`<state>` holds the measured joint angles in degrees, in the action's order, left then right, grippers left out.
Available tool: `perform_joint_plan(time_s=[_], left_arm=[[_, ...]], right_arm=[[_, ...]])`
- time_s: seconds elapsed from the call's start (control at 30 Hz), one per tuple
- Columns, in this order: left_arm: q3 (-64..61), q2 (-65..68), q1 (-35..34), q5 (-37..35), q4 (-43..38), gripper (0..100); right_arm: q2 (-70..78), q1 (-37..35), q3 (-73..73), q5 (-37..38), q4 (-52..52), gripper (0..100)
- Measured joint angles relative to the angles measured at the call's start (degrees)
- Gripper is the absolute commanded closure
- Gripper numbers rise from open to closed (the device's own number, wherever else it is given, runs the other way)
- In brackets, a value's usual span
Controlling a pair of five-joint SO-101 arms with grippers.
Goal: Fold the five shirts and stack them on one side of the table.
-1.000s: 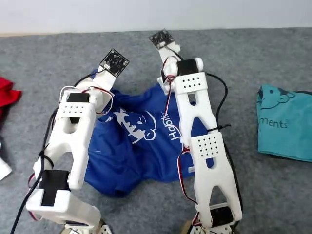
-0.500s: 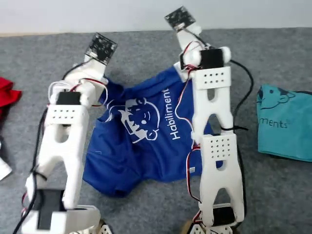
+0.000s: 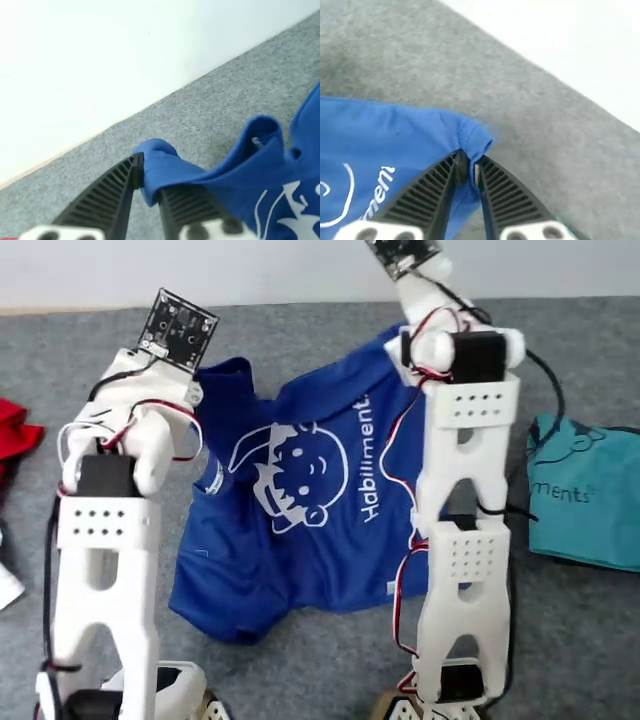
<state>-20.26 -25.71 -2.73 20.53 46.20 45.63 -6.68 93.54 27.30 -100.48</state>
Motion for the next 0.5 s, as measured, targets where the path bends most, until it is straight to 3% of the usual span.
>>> perform_joint_plan(time_s=[0.23,0.5], left_arm=[[4.4,-8.0,0.3,0.0,0.4,100],[10.7,-16.4,7.4,0.0,0.5,100]], right_arm=[[-7.1,4.7,0.0,0.0,0.0,98.7],[-20.0,5.9,0.1,0.0,-0.1,98.7]])
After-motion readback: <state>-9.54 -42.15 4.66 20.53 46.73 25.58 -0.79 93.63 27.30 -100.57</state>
